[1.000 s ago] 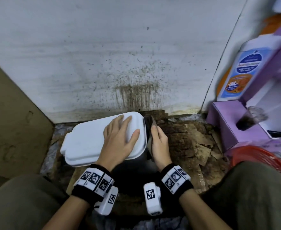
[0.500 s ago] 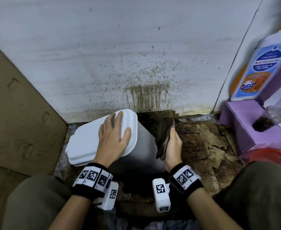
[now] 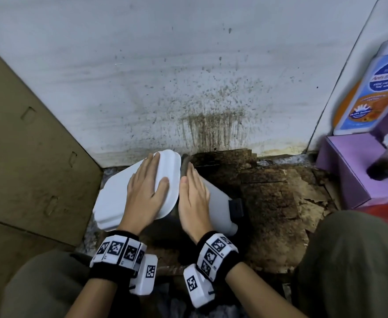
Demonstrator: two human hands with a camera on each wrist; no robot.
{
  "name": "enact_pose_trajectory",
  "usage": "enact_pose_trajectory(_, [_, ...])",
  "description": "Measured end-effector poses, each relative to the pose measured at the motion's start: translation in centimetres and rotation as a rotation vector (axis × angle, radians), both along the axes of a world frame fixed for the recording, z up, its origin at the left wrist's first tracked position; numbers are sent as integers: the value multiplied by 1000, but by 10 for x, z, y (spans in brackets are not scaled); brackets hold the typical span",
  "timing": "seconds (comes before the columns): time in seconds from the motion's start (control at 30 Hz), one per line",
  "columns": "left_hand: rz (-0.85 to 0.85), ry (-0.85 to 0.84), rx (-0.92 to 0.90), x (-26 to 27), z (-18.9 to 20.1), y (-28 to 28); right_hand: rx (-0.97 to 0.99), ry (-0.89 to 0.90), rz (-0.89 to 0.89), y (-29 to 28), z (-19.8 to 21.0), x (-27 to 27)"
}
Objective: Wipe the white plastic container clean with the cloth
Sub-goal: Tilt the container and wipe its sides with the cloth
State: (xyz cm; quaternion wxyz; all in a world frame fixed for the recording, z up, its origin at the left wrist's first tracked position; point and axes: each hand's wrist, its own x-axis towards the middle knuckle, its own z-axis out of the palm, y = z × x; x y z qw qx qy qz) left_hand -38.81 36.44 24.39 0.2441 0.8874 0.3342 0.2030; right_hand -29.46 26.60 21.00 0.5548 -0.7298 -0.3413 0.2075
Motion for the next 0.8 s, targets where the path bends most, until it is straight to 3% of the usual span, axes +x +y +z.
enact_pose_trajectory(0.3, [35, -108, -22, -19, -3, 14, 89, -134, 77, 7, -29, -4])
enact_pose_trajectory(0.53, [93, -206, -104, -34, -9, 34, -95, -50, -75, -9, -102, 33])
enact_pose_trajectory(0.8, [94, -213, -102, -31, -7, 28, -103, 65, -186, -14, -114, 34])
